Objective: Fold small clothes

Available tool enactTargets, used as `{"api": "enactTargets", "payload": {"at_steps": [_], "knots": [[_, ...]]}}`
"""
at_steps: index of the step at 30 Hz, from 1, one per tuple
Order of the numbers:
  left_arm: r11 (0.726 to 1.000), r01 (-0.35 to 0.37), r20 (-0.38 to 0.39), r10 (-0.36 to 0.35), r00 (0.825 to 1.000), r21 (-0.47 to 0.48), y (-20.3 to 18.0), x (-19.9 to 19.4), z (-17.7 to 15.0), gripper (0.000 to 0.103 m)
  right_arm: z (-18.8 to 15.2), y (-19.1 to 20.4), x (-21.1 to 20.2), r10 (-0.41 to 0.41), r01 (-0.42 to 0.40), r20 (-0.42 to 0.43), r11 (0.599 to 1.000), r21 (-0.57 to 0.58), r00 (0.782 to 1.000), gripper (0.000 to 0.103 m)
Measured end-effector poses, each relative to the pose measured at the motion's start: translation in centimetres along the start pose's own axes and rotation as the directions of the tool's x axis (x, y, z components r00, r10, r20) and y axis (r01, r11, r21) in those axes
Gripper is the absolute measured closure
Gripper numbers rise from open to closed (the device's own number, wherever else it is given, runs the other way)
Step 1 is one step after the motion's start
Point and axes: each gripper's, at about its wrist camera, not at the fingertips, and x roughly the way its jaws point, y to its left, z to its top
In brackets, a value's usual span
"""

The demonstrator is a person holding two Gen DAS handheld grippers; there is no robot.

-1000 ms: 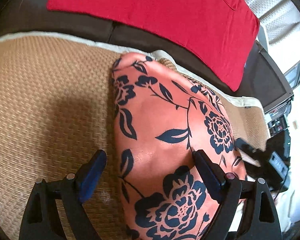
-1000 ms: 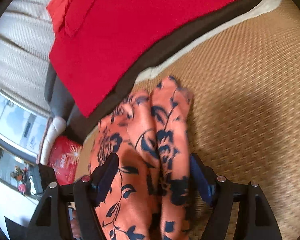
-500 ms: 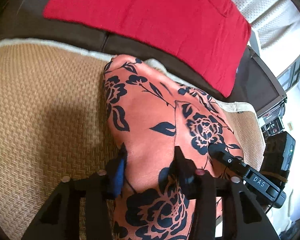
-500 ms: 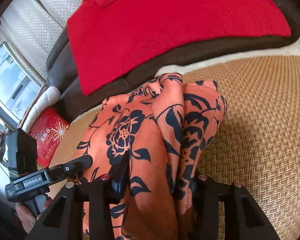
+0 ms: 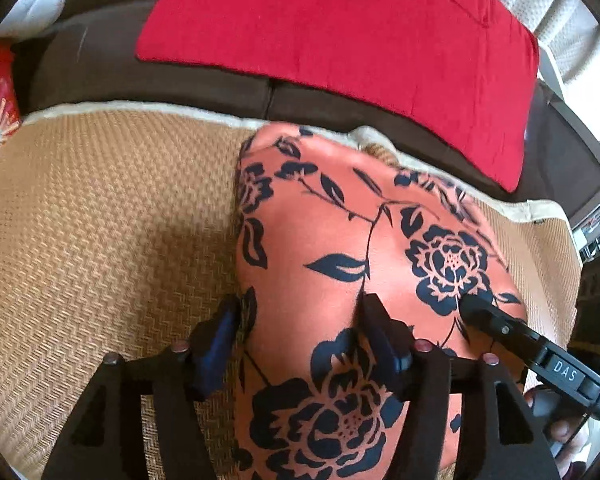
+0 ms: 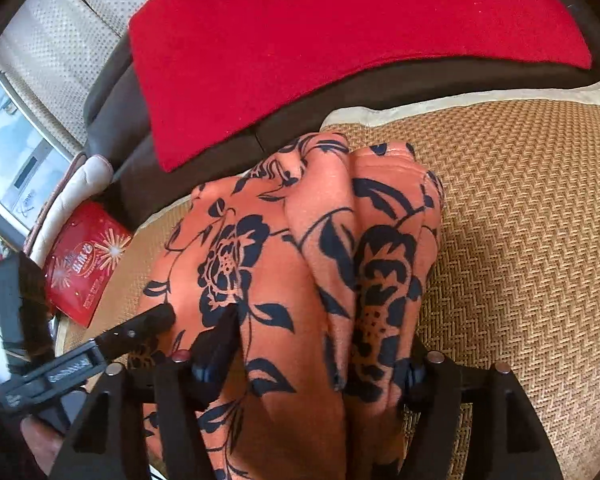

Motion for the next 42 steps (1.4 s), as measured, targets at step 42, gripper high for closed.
{"api": "enactTargets", "payload": {"at_steps": [42], "knots": [[0.86, -0.478, 0.472, 0.351, 0.809, 0.179, -8.3, -18.1, -4.8, 0.005, -6.6, 8.4, -20.2, -0.184, 0.252, 0.352, 0.955, -0.158, 0.918, 0.033]]}}
